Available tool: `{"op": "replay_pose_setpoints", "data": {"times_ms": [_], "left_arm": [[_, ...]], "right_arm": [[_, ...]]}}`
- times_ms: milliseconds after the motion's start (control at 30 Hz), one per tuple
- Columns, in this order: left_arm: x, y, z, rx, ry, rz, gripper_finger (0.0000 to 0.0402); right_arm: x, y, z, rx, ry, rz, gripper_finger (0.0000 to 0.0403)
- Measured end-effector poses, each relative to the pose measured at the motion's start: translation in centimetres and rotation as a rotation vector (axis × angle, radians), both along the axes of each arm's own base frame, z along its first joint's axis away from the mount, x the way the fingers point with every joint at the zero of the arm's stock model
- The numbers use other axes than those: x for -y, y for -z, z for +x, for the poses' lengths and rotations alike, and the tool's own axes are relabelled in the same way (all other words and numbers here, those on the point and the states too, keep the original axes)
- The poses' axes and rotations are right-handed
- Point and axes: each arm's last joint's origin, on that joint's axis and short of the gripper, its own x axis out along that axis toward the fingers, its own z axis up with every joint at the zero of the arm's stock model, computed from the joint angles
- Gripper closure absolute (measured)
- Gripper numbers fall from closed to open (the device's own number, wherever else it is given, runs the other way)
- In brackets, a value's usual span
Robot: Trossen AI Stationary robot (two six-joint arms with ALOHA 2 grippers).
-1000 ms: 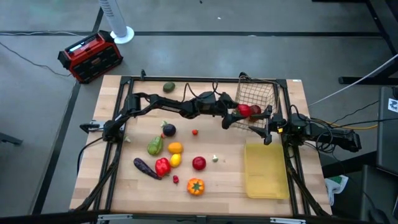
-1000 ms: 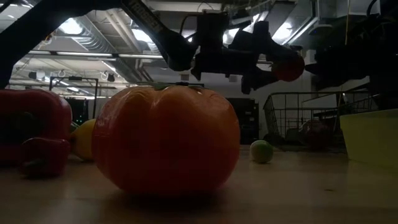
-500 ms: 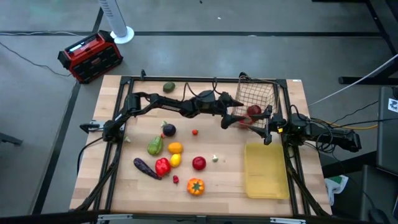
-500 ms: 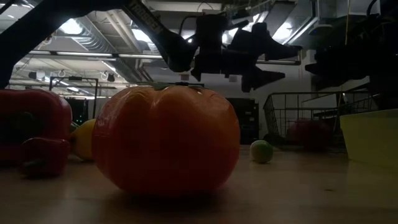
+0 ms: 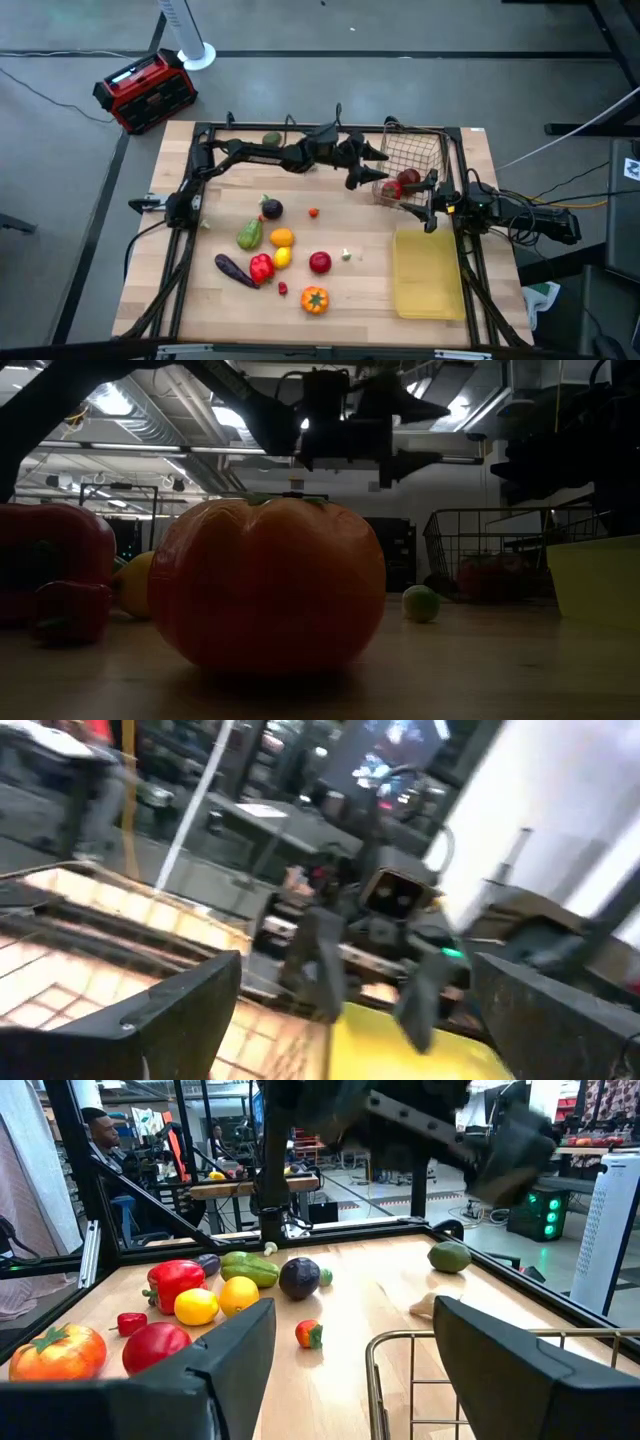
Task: Sort produce into baskets
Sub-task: Put the top orange tomato into the wired basket
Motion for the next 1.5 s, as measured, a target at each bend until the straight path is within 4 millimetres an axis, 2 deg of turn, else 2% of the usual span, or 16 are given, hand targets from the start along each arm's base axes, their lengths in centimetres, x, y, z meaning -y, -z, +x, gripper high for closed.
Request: {"op": "replay_pose_setpoints", "data": {"times_ms": [200, 433, 600, 733, 933, 1067, 1267, 1500], "left_arm": [[-0.5, -3.1, -1.9, -0.037, 0.174, -0.060, 0.0013], [1.1, -4.5, -2.7, -0.097, 0.308, -0.107, 0.0013], [2.4, -4.8, -4.0, -0.255, 0.317, -0.091, 0.0013], [3.4, -4.9, -6.1, -0.470, 0.232, -0.042, 0.0013], [5.9, -2.7, -9.2, -0.975, -0.042, 0.149, 0.0013], [8.1, -0.4, -9.6, -1.204, -0.109, 0.258, 0.0013], [10.5, 2.8, -8.9, -1.231, -0.088, 0.318, 0.0013], [10.7, 5.3, -9.0, -1.201, -0.187, 0.335, 0.0013]], "right_arm": [[0.0, 0.0, 0.0, 0.000, 0.000, 0.000, 0.0134], [0.0, -0.1, 0.0, 0.005, 0.011, 0.000, 0.0134], [0.0, -0.2, 0.0, 0.029, -0.011, 0.066, 0.0134], [0.0, -0.2, 0.0, 0.040, -0.022, 0.158, 0.0134], [-0.1, -0.3, 0.0, 0.054, -0.026, 0.210, 0.0134], [-0.1, -0.7, -0.1, 0.058, -0.026, 0.211, 0.0134], [-0.2, -2.9, -0.5, 0.121, -0.055, 0.201, 0.0134], [-0.3, -4.0, -0.6, 0.124, -0.077, 0.200, 0.0134]]}}
